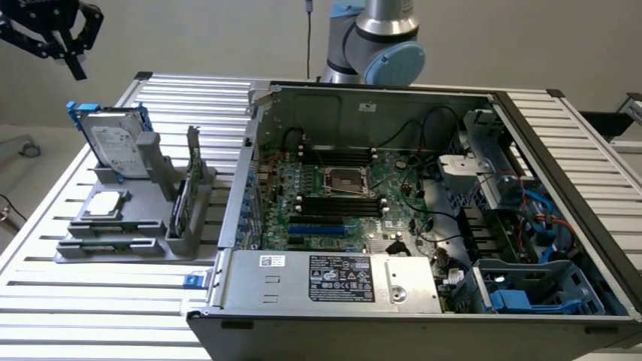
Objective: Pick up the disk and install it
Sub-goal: 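Pick up the disk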
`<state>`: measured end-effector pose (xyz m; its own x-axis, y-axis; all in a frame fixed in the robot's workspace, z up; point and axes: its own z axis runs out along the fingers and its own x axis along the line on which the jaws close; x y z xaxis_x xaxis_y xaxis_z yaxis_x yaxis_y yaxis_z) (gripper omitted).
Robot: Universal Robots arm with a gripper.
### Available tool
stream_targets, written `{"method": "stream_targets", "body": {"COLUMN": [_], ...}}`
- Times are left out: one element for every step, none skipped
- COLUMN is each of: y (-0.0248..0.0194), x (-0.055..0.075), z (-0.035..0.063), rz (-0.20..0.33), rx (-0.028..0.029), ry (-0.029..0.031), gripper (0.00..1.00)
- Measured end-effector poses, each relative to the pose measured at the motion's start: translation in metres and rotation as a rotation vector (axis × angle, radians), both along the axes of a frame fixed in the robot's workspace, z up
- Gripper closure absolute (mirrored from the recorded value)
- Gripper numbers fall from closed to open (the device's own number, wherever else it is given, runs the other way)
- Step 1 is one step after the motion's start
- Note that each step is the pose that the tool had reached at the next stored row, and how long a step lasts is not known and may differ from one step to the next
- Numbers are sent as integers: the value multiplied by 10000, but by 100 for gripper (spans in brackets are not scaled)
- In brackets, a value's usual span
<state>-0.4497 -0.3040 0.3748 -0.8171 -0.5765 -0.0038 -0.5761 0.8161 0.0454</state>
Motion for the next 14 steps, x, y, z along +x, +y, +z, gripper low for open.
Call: {"method": "stream_targets", "body": {"y": [0, 0, 0, 0, 0, 0, 0, 0, 0, 0, 0, 0, 0, 0], "x": [0, 0, 0, 0, 0, 0, 0, 0, 0, 0, 0, 0, 0, 0], "z": [0, -1, -1, -1, -1, -1, -1, -1, -1, -2, -2, -3, -3, -3], "rz": [182, 361, 546, 737, 917, 1097, 1276, 1457, 1636, 1816, 2007, 2186, 2367, 2546], "rx": [-1, -2, -3, -4, -5, -5, -6, -6, -6, -6, -6, -6, -6, -6], "ry": [0, -1, -1, 0, 0, -1, -1, 0, 0, 0, 0, -1, -1, -1], "gripper": [89, 89, 89, 89, 89, 89, 89, 89, 89, 89, 89, 89, 89, 89]}}
